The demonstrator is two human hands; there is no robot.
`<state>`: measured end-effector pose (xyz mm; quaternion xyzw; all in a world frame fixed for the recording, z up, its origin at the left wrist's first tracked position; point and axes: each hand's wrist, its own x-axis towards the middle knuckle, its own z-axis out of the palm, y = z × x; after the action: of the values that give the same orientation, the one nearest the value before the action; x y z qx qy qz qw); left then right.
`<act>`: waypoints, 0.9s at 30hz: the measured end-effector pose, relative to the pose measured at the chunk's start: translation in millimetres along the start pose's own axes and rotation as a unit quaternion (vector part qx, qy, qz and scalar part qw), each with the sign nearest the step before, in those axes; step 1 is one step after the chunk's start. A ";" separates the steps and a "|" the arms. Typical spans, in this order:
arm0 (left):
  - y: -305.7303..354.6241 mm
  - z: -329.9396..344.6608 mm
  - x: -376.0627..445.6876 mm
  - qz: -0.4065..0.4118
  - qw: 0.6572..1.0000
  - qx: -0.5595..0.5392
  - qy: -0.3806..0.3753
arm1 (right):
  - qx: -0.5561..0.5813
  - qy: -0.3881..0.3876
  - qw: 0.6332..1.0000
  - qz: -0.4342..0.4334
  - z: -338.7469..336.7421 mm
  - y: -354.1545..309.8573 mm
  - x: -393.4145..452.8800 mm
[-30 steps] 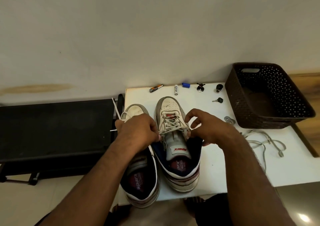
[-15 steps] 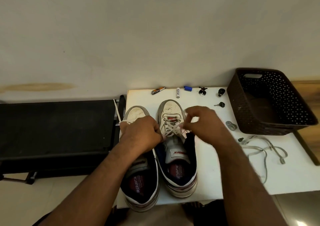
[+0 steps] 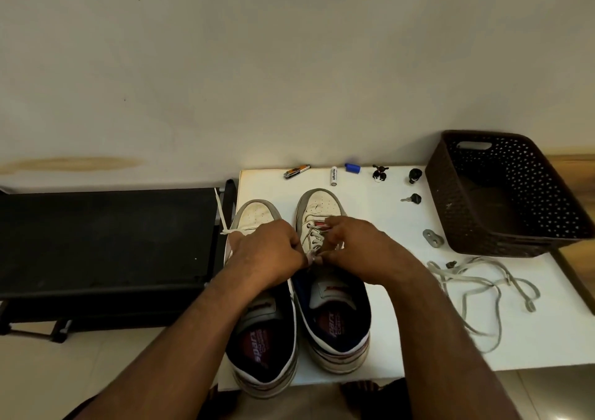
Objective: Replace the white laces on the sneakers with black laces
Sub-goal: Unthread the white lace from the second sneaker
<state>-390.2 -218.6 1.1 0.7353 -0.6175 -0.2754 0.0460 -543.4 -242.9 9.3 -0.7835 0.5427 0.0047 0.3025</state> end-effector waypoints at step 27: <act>-0.5 0.7 0.9 -0.013 1.000 -0.003 0.000 | -0.031 0.021 0.999 0.014 -3.2 -4.3 -3.8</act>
<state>-390.0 -219.2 -0.1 0.7431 -0.6071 -0.2779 0.0447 -542.3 -240.2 15.3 -0.7850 0.5593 0.0095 0.2662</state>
